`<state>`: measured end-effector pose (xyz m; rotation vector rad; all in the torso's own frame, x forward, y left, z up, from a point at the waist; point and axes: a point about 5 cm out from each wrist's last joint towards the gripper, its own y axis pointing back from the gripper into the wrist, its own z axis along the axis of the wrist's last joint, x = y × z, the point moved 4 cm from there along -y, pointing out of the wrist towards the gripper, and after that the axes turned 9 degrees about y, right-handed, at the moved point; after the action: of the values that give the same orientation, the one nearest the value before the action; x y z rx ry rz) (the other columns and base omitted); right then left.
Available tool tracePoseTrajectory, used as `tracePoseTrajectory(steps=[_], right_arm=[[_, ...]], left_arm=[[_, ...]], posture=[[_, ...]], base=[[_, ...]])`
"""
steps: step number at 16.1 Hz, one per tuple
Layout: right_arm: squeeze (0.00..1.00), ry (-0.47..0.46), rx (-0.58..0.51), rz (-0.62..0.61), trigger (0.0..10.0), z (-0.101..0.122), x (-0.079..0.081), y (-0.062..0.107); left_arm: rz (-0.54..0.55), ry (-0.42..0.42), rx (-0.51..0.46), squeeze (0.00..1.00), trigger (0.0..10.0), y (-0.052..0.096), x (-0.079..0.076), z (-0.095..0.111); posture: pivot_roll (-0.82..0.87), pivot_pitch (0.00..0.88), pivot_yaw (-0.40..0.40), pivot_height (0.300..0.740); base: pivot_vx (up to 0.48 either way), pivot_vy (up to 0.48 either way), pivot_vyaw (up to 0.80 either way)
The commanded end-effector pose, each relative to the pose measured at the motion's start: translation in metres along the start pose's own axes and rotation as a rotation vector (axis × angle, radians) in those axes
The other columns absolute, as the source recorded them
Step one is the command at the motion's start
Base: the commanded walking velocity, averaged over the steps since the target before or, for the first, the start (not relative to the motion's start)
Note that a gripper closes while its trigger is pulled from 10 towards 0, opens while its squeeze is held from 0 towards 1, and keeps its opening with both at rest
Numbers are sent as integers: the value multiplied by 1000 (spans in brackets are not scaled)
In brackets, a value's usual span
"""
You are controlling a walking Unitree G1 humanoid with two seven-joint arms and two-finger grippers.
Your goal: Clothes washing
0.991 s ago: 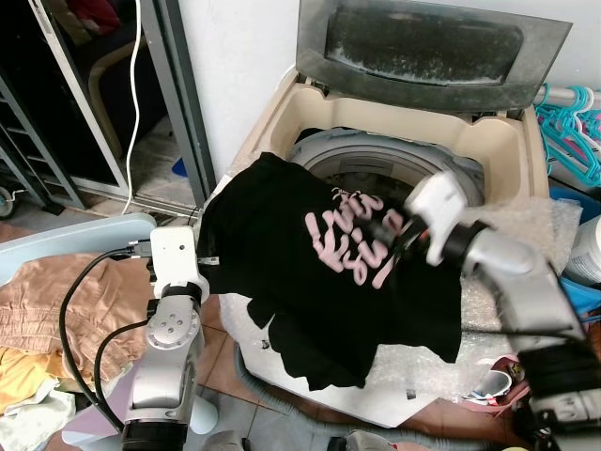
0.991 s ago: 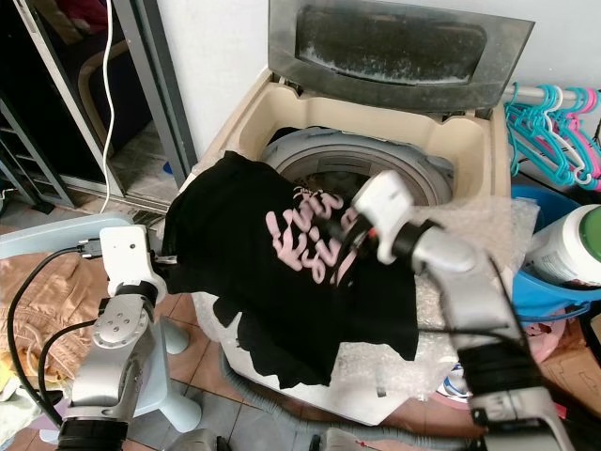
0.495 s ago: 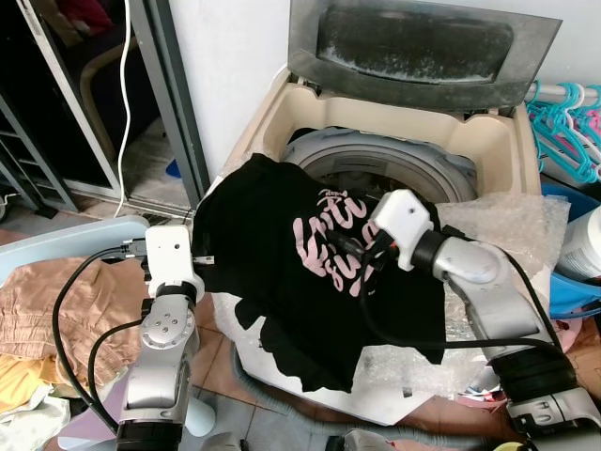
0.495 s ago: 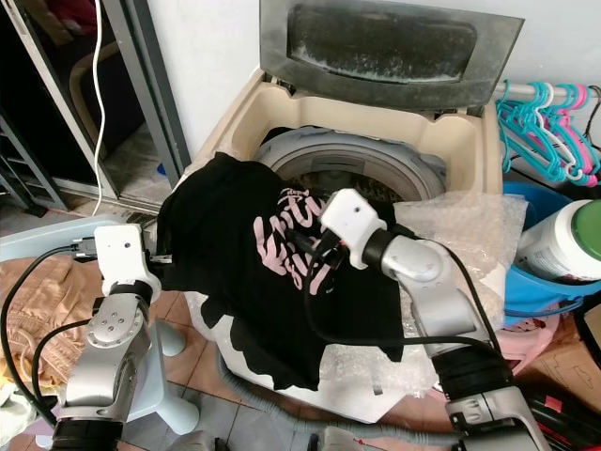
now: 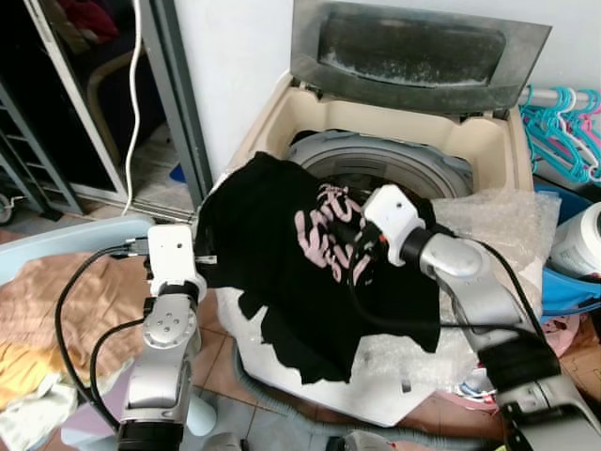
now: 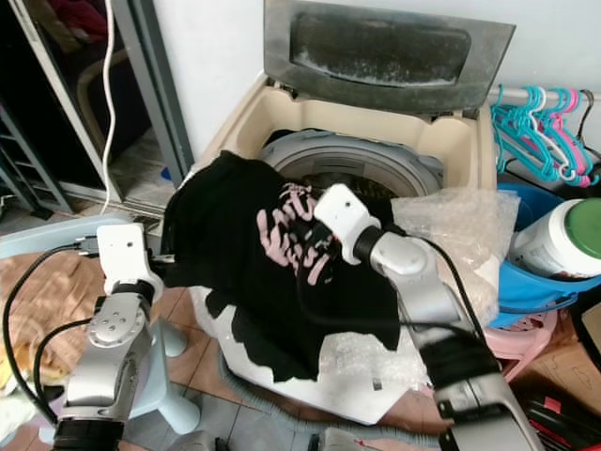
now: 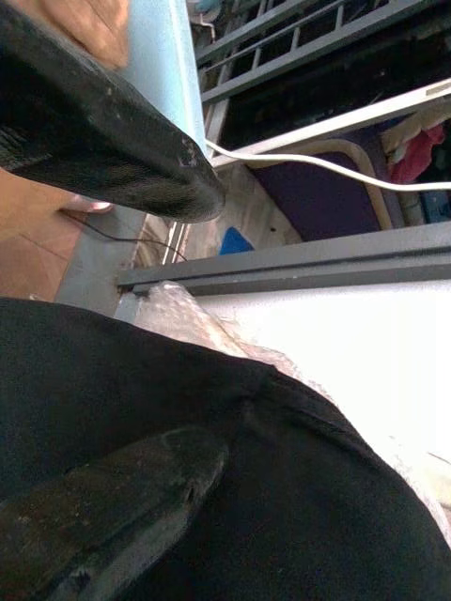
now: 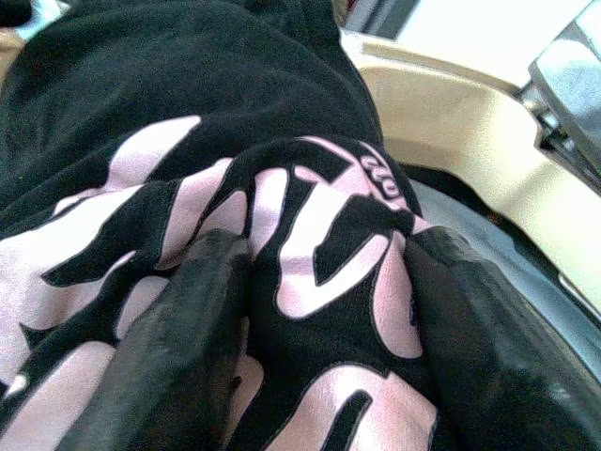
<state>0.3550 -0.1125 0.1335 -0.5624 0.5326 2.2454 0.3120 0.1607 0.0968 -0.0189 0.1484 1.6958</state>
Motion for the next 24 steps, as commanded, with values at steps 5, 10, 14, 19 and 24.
tracePoseTrajectory(steps=[5,10,14,19,24], right_arm=[[0,-213,247,-183,0,-56,-26,16],[0,-323,245,-340,0,-58,-53,17],[0,-388,224,-482,0,-55,-82,23],[0,-400,164,-717,0,-34,-151,40],[0,-464,96,-1180,0,-11,-232,103]], left_arm=[[9,-3,-7,0,10000,0,1,3],[16,-6,-7,0,10000,0,3,3],[22,-7,-9,0,10000,-2,4,4],[26,-6,-10,0,10000,-2,5,4],[28,-5,-14,0,10000,-4,4,5]], posture=[[-33,0,2,740],[-31,0,-3,740],[-30,0,-6,740],[-28,0,-6,740],[-30,0,-9,740]], base=[[0,0,0],[0,0,0],[0,0,0],[0,0,0],[0,0,0]])
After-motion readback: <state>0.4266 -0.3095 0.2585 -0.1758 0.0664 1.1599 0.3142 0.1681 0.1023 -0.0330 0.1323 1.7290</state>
